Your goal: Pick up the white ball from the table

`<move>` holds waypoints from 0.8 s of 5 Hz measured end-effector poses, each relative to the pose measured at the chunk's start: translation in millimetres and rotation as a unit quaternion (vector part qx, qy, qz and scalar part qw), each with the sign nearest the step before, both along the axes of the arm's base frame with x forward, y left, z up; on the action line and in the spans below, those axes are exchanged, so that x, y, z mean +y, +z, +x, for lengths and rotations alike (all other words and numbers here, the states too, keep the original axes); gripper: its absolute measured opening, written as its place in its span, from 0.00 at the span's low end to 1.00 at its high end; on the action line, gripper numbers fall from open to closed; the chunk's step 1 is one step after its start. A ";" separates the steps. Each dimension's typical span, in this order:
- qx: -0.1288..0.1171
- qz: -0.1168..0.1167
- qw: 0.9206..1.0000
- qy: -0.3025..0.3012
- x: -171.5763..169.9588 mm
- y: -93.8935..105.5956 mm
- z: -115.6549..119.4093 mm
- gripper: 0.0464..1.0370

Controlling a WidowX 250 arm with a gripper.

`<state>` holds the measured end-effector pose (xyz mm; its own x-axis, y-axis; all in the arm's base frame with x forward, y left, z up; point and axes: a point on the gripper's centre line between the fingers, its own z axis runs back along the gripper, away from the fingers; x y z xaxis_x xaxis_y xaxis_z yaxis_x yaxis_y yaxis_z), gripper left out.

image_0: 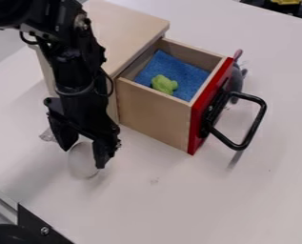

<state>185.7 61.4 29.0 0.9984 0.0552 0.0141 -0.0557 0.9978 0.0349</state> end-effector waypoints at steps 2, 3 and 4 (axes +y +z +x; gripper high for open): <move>0.020 0.000 1.000 0.005 0.0 -8.3 7.4 0.72; 0.016 0.003 1.000 0.007 -0.9 -4.9 5.2 0.46; 0.023 -0.001 1.000 -0.001 -6.1 -3.3 3.2 0.31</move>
